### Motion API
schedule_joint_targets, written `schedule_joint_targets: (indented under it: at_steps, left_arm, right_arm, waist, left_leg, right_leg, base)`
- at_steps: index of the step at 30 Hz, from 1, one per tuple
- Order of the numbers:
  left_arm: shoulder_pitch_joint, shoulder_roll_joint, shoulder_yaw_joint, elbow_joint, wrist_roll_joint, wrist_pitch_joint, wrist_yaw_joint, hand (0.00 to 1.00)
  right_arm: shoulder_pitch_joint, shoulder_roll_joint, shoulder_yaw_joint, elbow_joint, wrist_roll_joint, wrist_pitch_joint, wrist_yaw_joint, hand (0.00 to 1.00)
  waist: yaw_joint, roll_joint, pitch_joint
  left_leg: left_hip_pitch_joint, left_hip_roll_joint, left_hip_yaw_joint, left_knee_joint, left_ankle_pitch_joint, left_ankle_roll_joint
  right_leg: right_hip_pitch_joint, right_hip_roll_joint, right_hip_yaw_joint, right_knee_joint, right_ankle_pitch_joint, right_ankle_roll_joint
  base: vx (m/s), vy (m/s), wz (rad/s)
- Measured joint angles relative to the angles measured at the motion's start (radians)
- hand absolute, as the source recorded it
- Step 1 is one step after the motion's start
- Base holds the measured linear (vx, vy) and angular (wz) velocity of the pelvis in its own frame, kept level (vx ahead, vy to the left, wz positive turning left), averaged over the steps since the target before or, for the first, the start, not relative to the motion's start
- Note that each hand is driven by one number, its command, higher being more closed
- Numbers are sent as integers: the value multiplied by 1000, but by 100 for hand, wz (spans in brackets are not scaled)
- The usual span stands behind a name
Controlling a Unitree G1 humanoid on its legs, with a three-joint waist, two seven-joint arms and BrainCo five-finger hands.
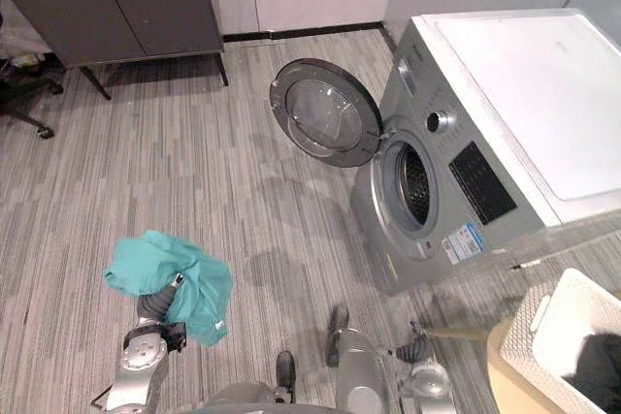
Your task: Pick up the laundry basket with both hands and put the clothes into the washing machine.
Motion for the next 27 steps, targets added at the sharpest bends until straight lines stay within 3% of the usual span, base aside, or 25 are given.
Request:
schedule_joint_targets:
  at_steps: [1,2,3,4,5,6,7,8,9,11,14,15,16,18,19,20,21,23,25,27]
  left_arm:
    - [2,-3,-7,0,6,0,-1,100]
    - [10,-9,-26,0,14,0,-2,100]
    - [24,-12,-30,0,15,0,-14,100]
    - [29,-14,-30,-1,15,1,-23,100]
    - [41,-34,-31,-8,15,1,-38,100]
    - [50,-51,-27,-14,15,0,-42,100]
    - [69,-75,-31,-19,15,0,-43,100]
    - [73,-93,-41,-22,15,0,-45,100]
    - [72,-98,-48,-27,15,0,-45,100]
    - [71,-108,-53,-51,15,0,-53,100]
    - [62,-113,-55,-67,15,-1,-59,100]
    - [51,-114,-67,-68,15,-1,-60,100]
    - [51,-114,-73,-68,15,-1,-60,100]
    - [55,-128,-97,-70,15,-2,-63,100]
    - [59,-135,-104,-71,15,-2,-63,100]
    - [44,-118,-114,-54,16,1,-66,100]
    - [40,-96,-114,-58,15,0,-66,100]
    - [42,-77,-106,-58,15,0,-63,100]
    - [36,-46,-98,-52,15,0,-64,100]
    - [25,-33,-67,-44,15,0,-62,100]
  right_arm:
    - [1,2,-4,0,0,0,0,0]
    - [4,0,-7,-6,0,0,-1,0]
    - [-10,4,-4,-17,0,0,3,0]
    - [-13,8,-3,-29,0,0,5,0]
    - [-8,11,12,-78,1,-1,6,0]
    - [-5,9,21,-105,1,-2,6,0]
    - [-12,10,36,-144,1,-4,4,0]
    - [-21,8,44,-180,2,-7,3,0]
    - [-28,8,44,-189,2,-11,2,0]
    - [-49,7,48,-211,2,-7,-3,0]
    - [-44,6,63,-209,0,-4,-12,0]
    - [-42,8,63,-209,-1,-2,-22,0]
    - [-40,8,63,-209,-1,-2,-22,0]
    - [-20,2,62,-214,-2,-4,-23,0]
    - [-11,-5,62,-220,-2,-4,-23,0]
    - [-14,18,60,-200,-2,-2,-27,0]
    - [10,52,65,-185,-2,-3,-22,0]
    - [10,69,65,-153,-1,-4,-22,0]
    - [-23,64,64,-101,-1,-4,-23,0]
    - [-82,54,64,-41,-1,-3,-23,0]
  waist:
    - [-2,2,-2]
    - [4,11,-6]
    - [3,20,-11]
    - [1,20,-11]
    - [1,36,-4]
    - [9,44,-3]
    - [40,45,-7]
    - [63,41,-9]
    - [64,36,-8]
    - [75,28,-6]
    - [86,29,-7]
    - [86,35,-10]
    - [85,37,-11]
    - [86,89,-41]
    - [86,111,-51]
    - [77,78,-49]
    - [72,31,-62]
    - [70,6,-75]
    - [64,1,-78]
    - [63,13,-70]
  left_leg:
    - [2,7,-5,28,-31,-11]
    - [14,36,1,75,-83,-56]
    - [-14,76,60,192,-106,-94]
    - [-47,100,103,290,-105,-96]
    - [-126,188,209,551,-87,-121]
    - [-172,244,254,689,-59,-128]
    - [-219,327,326,827,-72,-113]
    - [-269,370,357,854,-87,-89]
    - [-286,378,360,837,-92,-79]
    - [-333,378,329,628,-92,-80]
    - [-328,342,181,375,-67,-120]
    - [-314,328,113,288,-43,-145]
    - [-310,328,104,275,-38,-153]
    - [-265,353,63,211,67,-128]
    - [-250,363,64,211,112,-121]
    - [-237,358,107,237,84,-148]
    - [-191,324,181,204,69,-130]
    - [-160,301,249,188,57,-112]
    - [-150,284,327,182,49,-99]
    - [-151,291,401,178,40,-83]
  right_leg:
    - [4,1,-5,24,16,-24]
    - [18,14,-34,55,40,-59]
    - [46,33,-59,59,44,-70]
    - [69,45,-66,53,35,-83]
    - [142,92,-64,18,20,-107]
    - [177,120,-53,0,16,-116]
    - [231,160,-9,-27,5,-130]
    - [272,174,29,-50,-7,-133]
    - [288,173,47,-58,-10,-137]
    - [349,171,143,-92,-17,-138]
    - [387,173,246,-95,-31,-121]
    - [398,177,290,-78,-47,-95]
    - [399,178,295,-74,-49,-91]
    - [399,225,341,-39,-104,-31]
    - [397,242,350,-27,-126,-32]
    - [388,223,389,24,-160,-7]
    - [359,180,415,62,-190,33]
    - [345,155,451,55,-189,38]
    - [319,140,512,33,-166,67]
    - [270,123,484,-7,-111,77]
  base:
    - [487,-198,26]
    - [494,-198,6]
    - [488,-199,1]
    - [478,-225,-2]
    - [375,-193,-14]
    - [559,-238,-71]
    - [538,-180,-113]
    - [521,-155,-119]
    - [407,-90,-101]
    - [389,-23,-119]
    - [380,150,-127]
    - [266,178,-115]
    - [288,287,-133]
    - [283,396,-138]
    - [240,447,-126]
    - [207,387,-118]
    - [182,340,-97]
    - [84,250,-107]
    - [5,209,-125]
    - [-74,140,-134]
